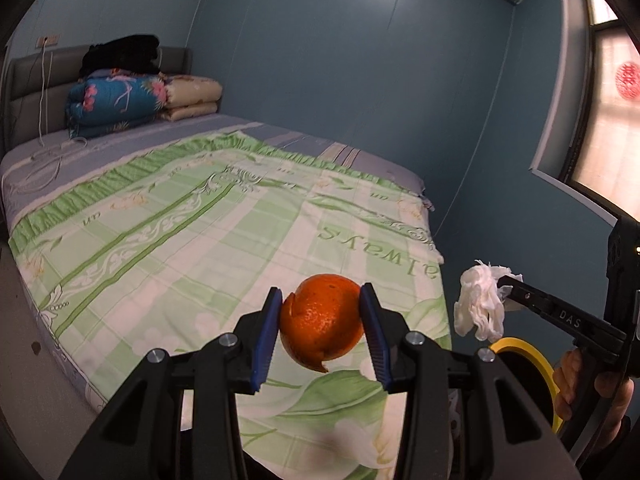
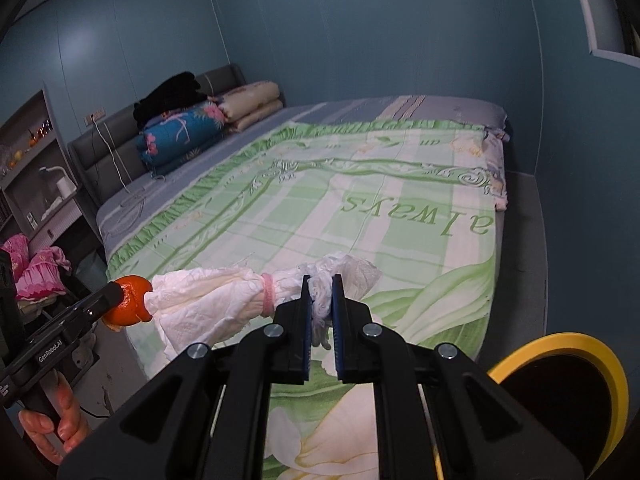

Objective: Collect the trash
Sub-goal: 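Carry the tangerine and tissue over the yellow bin and release both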

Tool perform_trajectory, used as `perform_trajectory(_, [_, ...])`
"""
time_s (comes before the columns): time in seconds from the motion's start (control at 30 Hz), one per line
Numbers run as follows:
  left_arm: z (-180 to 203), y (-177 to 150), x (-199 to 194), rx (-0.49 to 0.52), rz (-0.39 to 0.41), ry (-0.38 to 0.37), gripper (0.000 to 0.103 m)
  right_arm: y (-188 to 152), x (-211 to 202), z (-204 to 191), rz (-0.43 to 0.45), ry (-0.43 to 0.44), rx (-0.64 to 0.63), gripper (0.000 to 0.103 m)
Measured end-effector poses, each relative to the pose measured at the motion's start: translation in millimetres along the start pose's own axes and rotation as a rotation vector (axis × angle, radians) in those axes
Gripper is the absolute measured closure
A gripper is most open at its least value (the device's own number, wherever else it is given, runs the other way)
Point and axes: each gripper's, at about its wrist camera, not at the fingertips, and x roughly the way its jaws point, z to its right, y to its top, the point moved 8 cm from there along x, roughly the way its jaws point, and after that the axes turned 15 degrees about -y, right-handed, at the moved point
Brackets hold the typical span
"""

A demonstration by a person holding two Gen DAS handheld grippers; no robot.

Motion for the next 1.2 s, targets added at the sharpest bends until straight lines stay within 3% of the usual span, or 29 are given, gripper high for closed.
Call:
perform_trajectory(0.37, [83.1,3.9,-9.5,0.127,0.023,-0.076,0.065,3.1,-67.9,64.5,0.085,-0.034,0.089,0.094])
perform_trajectory(0.73, [147.6,-4.5,8.0,0.222,-0.005,-0.157,0.065,-5.8,-116.4,140.3,0.160,-0.158,0.191,0.094])
perform_trajectory(1.2, [209.6,-30.1,53.9,0.288,-0.106,-0.244,0.065,-25.9,-119.6,220.9,0.131,-0.307,0.292,0.094])
